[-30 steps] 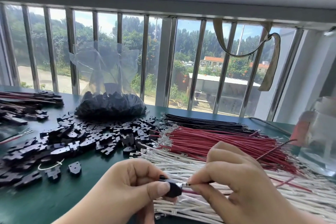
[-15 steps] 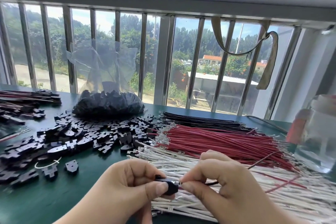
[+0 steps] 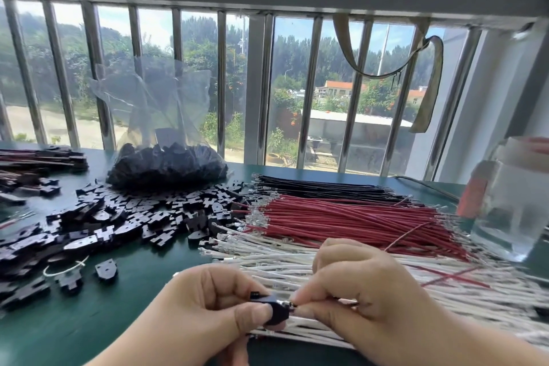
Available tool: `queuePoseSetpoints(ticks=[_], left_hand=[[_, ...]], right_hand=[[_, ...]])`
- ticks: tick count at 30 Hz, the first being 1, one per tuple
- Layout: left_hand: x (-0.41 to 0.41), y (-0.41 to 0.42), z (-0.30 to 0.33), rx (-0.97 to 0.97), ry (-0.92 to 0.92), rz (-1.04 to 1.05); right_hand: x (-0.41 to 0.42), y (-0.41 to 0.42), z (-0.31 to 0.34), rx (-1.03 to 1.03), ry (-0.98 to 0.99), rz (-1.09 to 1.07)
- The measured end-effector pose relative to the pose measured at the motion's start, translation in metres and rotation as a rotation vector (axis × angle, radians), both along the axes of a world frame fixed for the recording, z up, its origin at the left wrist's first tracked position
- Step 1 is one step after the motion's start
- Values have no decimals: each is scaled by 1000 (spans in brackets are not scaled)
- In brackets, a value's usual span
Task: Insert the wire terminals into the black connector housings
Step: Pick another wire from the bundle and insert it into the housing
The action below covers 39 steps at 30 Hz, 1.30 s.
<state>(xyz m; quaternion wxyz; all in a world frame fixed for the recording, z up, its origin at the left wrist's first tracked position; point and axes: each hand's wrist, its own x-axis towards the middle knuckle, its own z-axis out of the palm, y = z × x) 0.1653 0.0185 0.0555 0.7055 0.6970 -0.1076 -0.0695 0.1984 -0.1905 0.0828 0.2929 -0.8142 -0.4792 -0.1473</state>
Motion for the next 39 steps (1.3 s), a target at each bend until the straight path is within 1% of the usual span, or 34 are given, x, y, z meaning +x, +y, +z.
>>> queuePoseSetpoints(ticks=[2,3,5,7,9,11,13,16,21,23,25,29,34,37,39], left_hand=[[-1,-1,0,12,8,-24],[-1,-3,0,29,10,-22],[-1,-5,0,46,-7,15],[0,-5,0,18,-40,80],[-1,-6,2,-25,-40,109],[-2,-9,3,-53,-28,93],[-4,-11,4,-39,-35,81],[-2,-9,5,-21,-64,116],[1,-4,4,112,-104,156],[1,-3,4,144,-114,168],[1,-4,3,166,-126,184],[0,-6,2,155,-133,197],[-4,-9,2,137,-141,160],[-1,-9,1,141,-174,174],[3,-7,3,96,-187,204]], right_hand=[[-1,-1,2,30,62,18],[1,-1,2,57,126,17],[3,-2,2,104,244,6],[4,1,0,111,270,-16],[4,4,-1,104,274,-25],[3,5,-1,90,278,-23],[3,7,-2,87,269,-11],[3,9,-1,108,259,-8],[12,-2,4,26,295,-101],[12,-3,5,8,308,-94],[11,-2,2,4,256,-90],[6,3,-7,10,143,-81],[5,5,-7,24,126,-43],[8,4,-6,26,146,-51],[11,5,-3,44,136,-72]])
